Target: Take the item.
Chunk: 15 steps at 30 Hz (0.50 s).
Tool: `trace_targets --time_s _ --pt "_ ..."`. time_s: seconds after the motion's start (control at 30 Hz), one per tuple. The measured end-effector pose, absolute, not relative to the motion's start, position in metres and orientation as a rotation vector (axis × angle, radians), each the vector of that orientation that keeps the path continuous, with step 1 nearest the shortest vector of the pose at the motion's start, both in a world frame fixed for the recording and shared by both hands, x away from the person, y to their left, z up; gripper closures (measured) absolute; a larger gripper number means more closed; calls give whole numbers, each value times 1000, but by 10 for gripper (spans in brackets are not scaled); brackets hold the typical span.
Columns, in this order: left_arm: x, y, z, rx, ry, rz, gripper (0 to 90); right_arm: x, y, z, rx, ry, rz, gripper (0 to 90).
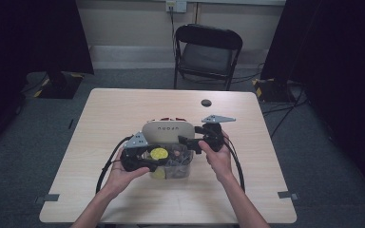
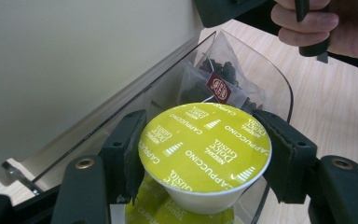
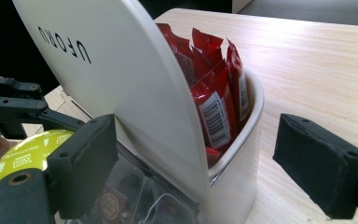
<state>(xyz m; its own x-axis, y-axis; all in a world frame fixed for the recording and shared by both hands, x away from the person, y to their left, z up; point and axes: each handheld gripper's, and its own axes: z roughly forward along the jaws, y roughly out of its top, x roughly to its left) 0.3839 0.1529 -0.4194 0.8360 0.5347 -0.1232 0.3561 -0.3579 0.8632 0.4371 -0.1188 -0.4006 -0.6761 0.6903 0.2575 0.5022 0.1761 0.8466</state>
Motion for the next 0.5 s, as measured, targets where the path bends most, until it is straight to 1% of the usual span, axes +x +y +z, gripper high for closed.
trace_targets --time_s 0.5 --pt "380 159 -412 1951 654 224 380 437 -119 -401 1163 2263 1508 130"
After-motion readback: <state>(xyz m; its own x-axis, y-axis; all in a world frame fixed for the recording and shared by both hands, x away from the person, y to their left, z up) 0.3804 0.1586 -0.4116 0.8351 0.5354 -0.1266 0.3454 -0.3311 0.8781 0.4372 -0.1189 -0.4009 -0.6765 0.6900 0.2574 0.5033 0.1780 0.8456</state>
